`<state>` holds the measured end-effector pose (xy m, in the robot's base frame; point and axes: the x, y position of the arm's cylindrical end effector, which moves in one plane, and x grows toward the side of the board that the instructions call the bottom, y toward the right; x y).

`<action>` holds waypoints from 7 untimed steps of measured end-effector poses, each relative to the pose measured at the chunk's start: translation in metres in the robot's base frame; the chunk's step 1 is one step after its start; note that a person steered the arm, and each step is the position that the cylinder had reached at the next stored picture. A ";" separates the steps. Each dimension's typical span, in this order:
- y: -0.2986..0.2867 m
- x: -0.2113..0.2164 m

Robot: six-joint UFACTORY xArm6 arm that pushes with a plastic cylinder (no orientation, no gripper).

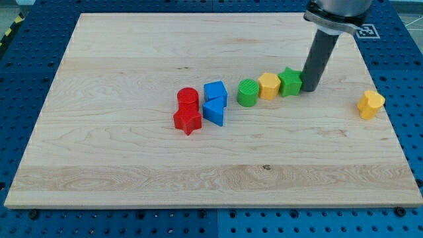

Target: Move yellow heart towards center

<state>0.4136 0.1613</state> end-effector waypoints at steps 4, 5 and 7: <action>0.101 -0.060; 0.184 -0.075; 0.183 -0.047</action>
<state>0.3661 0.3442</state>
